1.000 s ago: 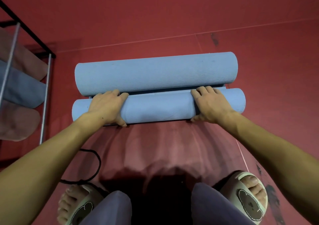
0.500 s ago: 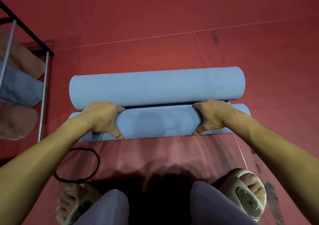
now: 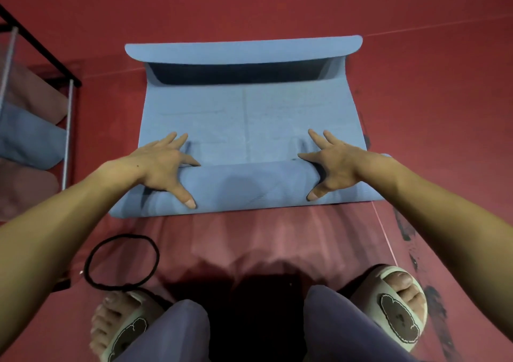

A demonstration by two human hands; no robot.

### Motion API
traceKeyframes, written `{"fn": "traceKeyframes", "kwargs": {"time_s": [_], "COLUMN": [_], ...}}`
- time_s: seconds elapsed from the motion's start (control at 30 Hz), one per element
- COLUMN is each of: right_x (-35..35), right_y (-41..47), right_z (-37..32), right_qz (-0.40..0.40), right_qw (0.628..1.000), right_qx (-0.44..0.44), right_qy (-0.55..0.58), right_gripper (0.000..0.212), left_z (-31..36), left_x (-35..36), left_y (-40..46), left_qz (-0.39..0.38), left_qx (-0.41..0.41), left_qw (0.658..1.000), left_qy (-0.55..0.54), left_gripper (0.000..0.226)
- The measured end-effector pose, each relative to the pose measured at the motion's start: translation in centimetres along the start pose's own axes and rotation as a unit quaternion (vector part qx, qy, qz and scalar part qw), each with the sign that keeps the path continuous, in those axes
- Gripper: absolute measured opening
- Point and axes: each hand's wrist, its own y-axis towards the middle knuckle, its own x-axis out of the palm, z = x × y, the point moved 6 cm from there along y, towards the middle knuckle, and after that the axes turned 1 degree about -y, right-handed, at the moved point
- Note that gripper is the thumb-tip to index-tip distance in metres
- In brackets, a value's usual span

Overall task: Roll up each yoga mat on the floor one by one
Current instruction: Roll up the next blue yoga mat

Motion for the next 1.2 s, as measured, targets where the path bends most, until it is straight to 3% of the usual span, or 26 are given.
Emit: {"fn": "traceKeyframes", "kwargs": {"time_s": [0.17,0.33,0.47,0.6,0.73,0.9,1.03,1.2], "right_x": [-0.6,-1.3,-1.1,-0.4,-0.9,-1.7,-2.7,-3.0], "right_y": [0.4,1.1,1.7,2.5,1.6,1.6,1.4,1.5], "right_z": [0.8,1.9,2.0,2.4,2.0,2.6,2.1,2.0], "right_qz": [0.016,0.043,0.03,0.031,0.048,0.091,0.12,0.129], "right_qw": [0.999,0.994,0.995,0.993,0.992,0.984,0.985,0.982], "right_qx": [0.001,0.009,0.016,-0.001,0.016,0.019,0.03,0.033], "right_qy": [0.042,0.095,0.094,0.111,0.118,0.149,0.123,0.134], "right_gripper": [0.108,0.085,0.091,0.089,0.081,0.07,0.066,0.051], "left_z": [-2.3,-3.4,-3.0,-3.9,-3.3,-2.5,-2.2,-2.8], "left_x": [-0.3,-1.3,-0.9,0.2,0.0,-0.7,-2.0,-1.5], "left_y": [0.5,0.7,0.9,1.3,0.9,1.5,1.8,2.7], "left_qz": [0.068,0.125,0.108,0.087,0.088,0.112,0.151,0.144], "left_qx": [0.0,0.012,0.016,0.021,0.028,0.052,0.07,0.047], "left_qw": [0.995,0.985,0.982,0.973,0.975,0.987,0.979,0.981], "left_qy": [-0.076,-0.121,-0.155,-0.214,-0.203,-0.106,-0.117,-0.124], "left_gripper": [0.132,0.115,0.094,0.112,0.095,0.07,0.035,0.041]}}
